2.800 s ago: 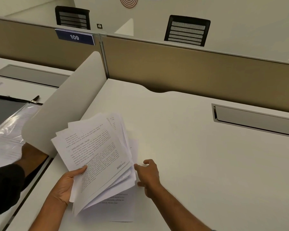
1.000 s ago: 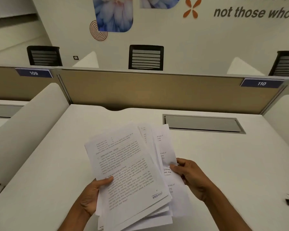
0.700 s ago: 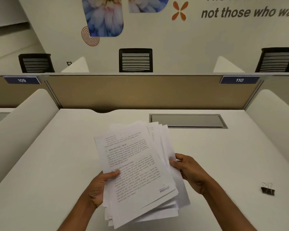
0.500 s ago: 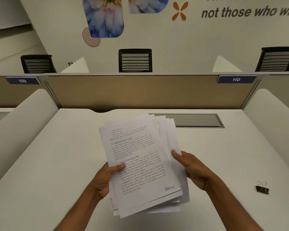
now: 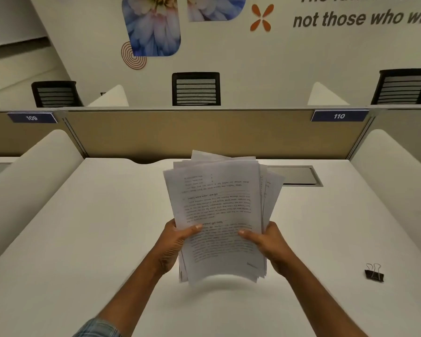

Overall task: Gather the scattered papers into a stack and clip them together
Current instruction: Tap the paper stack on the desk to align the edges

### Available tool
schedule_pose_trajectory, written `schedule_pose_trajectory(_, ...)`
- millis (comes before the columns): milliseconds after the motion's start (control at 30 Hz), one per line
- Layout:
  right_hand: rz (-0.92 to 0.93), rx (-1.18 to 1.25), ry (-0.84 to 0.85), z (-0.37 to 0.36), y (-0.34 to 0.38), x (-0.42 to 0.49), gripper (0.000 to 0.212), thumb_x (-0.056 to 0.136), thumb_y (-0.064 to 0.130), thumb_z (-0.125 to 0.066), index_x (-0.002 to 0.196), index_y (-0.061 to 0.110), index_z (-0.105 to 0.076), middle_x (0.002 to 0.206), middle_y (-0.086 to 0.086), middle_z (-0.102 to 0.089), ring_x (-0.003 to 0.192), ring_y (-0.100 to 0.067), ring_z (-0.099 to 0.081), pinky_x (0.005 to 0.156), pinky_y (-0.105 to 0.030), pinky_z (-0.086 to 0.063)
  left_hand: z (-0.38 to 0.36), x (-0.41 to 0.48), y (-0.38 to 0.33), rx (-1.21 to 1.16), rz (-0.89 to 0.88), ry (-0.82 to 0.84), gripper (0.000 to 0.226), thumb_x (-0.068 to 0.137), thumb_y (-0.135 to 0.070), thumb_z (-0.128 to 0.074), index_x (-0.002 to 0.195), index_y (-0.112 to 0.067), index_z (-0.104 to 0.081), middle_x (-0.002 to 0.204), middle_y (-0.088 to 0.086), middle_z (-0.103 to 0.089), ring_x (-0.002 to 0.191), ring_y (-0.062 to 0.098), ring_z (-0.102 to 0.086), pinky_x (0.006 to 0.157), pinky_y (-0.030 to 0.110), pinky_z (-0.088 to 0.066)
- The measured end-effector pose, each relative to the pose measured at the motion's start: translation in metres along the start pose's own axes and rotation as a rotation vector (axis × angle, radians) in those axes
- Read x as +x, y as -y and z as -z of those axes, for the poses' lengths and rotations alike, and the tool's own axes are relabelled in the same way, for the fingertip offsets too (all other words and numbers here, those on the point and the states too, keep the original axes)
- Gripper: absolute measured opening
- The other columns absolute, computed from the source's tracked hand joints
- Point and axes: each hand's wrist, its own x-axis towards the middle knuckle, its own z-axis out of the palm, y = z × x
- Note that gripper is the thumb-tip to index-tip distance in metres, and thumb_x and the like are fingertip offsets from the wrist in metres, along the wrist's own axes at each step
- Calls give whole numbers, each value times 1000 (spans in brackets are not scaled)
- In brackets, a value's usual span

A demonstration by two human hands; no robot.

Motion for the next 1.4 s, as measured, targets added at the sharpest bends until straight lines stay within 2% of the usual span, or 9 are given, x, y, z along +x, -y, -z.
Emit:
schedule_pose_trajectory(133, 50, -51, -159, -10, -4, 1, 19, 89, 5, -74, 101, 20, -75, 100, -1, -77, 96, -23, -72, 72, -24, -60, -7, 8, 10, 7, -63, -89, 39, 81, -1, -80, 116, -17, -72, 113, 5, -78, 108, 26, -70, 81, 28, -60)
schedule_pose_trajectory(200, 54, -6, -186, -14, -7, 2, 23, 89, 4, -75, 97, 25, -73, 97, 3, -76, 93, -19, -71, 68, -19, -58, -8, 12, 15, -10, -62, -133, 40, 81, 1, -79, 114, -19, -71, 113, 6, -77, 106, 26, -69, 76, 27, -58)
schedule_pose_trajectory(400, 14, 89, -203, -19, -19, 3, 44, 87, 3, -77, 128, 13, -66, 114, -4, -73, 100, -14, -66, 76, -23, -56, -4, 17, 25, 19, -34, -174, 37, 80, -2, -81, 110, -20, -72, 110, 3, -77, 107, 31, -66, 77, 32, -56)
schedule_pose_trajectory(633, 64, 73, -140, -19, -9, 6, 41, 88, 9, -78, 128, 16, -68, 113, -4, -74, 105, -22, -68, 77, -28, -59, -2, 20, 19, 27, -49, -182, 46, 79, -2, -82, 121, -17, -70, 110, 7, -76, 107, 30, -66, 88, 44, -58)
schedule_pose_trajectory(800, 72, 97, -155, -24, -7, 8, 41, 87, 13, -80, 126, 19, -68, 113, -6, -74, 108, -25, -68, 85, -43, -63, -9, 18, 19, 50, -38, -150, 44, 75, -6, -86, 116, -15, -73, 107, 7, -78, 107, 30, -68, 84, 40, -60)
schedule_pose_trajectory(933, 113, 144, -185, -23, 0, 5, 42, 85, 21, -83, 125, 21, -69, 109, -4, -76, 103, -23, -70, 79, -36, -63, -6, 18, 5, -5, -79, -204, 26, 84, -6, -79, 106, -18, -74, 91, -4, -81, 94, 21, -70, 65, 22, -59)
schedule_pose_trajectory(1133, 200, 100, -202, -24, 13, 2, 26, 91, 22, -75, 110, 37, -68, 99, 0, -76, 96, -22, -72, 75, -33, -63, -17, 11, 1, 37, -84, -171, 24, 87, -9, -77, 107, -21, -72, 98, 5, -77, 100, 27, -68, 75, 34, -58)
schedule_pose_trajectory(1233, 248, 63, -200, -25, 22, 0, 28, 93, 25, -73, 117, 38, -67, 94, 9, -77, 93, -19, -73, 66, -23, -61, -15, 12, -8, 46, -124, -185, 24, 89, -11, -75, 108, -26, -71, 97, 3, -77, 97, 25, -69, 78, 39, -61)
schedule_pose_trajectory(1400, 242, 104, -176, -20, 25, -3, 30, 88, 22, -78, 115, 33, -71, 95, 10, -78, 97, -19, -72, 74, -31, -64, -9, 13, -13, 41, -109, -178, 27, 84, -8, -79, 105, -25, -73, 92, -6, -80, 95, 20, -69, 72, 28, -56)
